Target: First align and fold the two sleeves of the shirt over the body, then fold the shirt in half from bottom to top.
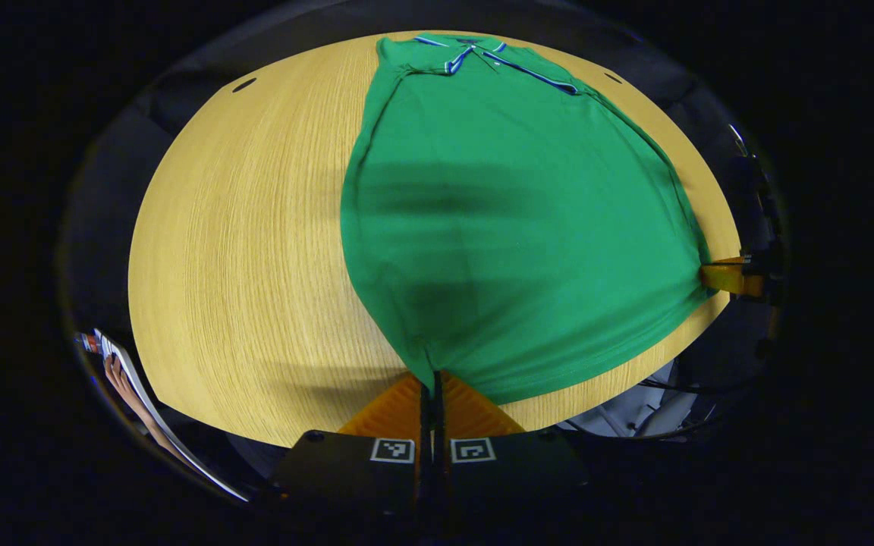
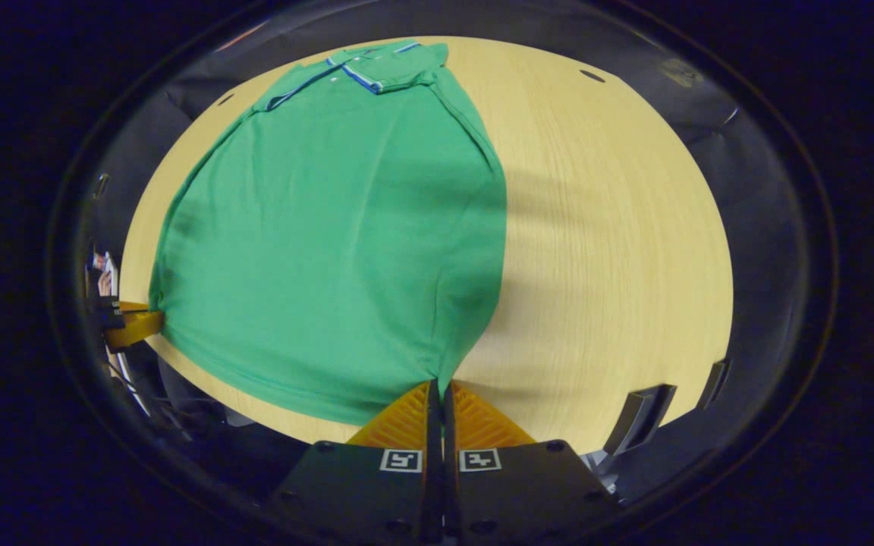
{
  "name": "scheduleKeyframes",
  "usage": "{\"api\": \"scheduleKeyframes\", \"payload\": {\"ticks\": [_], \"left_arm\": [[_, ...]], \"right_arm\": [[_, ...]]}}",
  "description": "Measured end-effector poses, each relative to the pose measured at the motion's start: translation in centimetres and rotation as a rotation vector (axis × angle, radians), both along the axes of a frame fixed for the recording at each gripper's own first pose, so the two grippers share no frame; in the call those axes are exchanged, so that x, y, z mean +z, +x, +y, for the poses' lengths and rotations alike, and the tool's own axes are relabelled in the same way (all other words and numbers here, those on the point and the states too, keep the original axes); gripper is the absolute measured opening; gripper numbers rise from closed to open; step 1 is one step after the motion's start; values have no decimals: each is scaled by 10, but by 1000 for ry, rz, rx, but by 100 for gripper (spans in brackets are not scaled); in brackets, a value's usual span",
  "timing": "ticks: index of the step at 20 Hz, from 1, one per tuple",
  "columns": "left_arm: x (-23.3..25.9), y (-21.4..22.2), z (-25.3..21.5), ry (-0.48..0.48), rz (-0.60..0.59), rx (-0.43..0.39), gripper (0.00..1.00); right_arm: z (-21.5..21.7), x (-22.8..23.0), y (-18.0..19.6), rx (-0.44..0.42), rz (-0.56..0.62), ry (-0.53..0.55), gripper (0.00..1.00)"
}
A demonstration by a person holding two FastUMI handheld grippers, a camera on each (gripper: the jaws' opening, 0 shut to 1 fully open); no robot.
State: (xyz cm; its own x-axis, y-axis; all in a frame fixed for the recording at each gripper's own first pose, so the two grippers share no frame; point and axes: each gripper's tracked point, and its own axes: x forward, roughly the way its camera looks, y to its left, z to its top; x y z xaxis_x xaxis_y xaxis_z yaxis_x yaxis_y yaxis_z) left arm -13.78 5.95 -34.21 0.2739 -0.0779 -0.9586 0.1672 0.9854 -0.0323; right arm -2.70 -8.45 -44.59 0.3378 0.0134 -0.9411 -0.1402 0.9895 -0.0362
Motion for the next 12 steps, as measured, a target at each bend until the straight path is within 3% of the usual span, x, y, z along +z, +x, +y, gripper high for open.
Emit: {"api": "scheduleKeyframes", "payload": {"ticks": [1,5,8,12], "left_arm": [[1,1,-1,1,-15,1,3],[4,-3,-7,13,-56,-22,3],[19,0,-10,6,-99,-11,3],[46,12,-9,-14,-163,14,3]], "right_arm": [[0,0,0,20,-29,-4,0],[-2,1,-8,49,-80,-32,3],[-3,14,-8,27,-108,-8,0],[-6,43,-3,-5,-149,40,3]]}}
